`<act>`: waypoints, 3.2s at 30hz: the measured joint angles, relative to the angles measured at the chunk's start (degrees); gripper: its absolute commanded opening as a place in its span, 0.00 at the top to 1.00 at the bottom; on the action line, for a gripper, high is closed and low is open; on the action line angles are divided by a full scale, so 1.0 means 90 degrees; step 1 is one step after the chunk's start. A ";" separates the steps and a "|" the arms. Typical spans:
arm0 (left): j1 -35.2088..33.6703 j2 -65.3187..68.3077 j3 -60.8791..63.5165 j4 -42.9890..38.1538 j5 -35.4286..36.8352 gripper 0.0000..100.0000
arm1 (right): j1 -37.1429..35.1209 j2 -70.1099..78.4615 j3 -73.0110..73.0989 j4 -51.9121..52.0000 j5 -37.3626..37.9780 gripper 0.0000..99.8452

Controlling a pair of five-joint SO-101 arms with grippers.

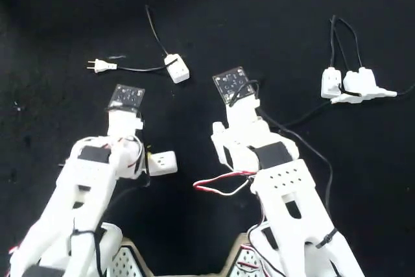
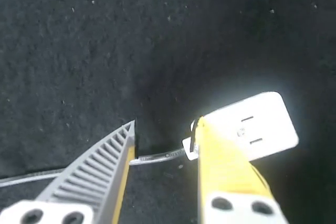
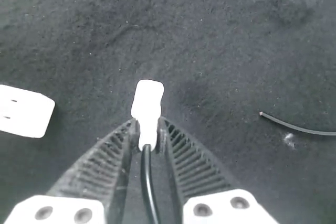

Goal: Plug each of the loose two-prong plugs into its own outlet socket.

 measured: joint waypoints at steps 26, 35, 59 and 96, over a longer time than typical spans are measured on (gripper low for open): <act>-0.0479 0.0938 -0.1231 0.1289 0.0020 0.81 | 0.0000 0.0000 0.0000 0.0000 0.0000 0.99; 0.0488 0.0352 -0.0967 0.1797 -0.0957 0.81 | 0.0000 0.0000 0.0000 0.0000 0.0000 0.99; 0.0586 -0.0596 0.0088 0.0322 -0.0615 0.81 | 0.0000 0.0000 0.0000 0.0000 0.0000 0.99; 0.1299 -0.0293 -0.0400 0.2266 -0.1875 0.81 | 0.1201 0.0000 0.0000 0.0000 0.0000 0.99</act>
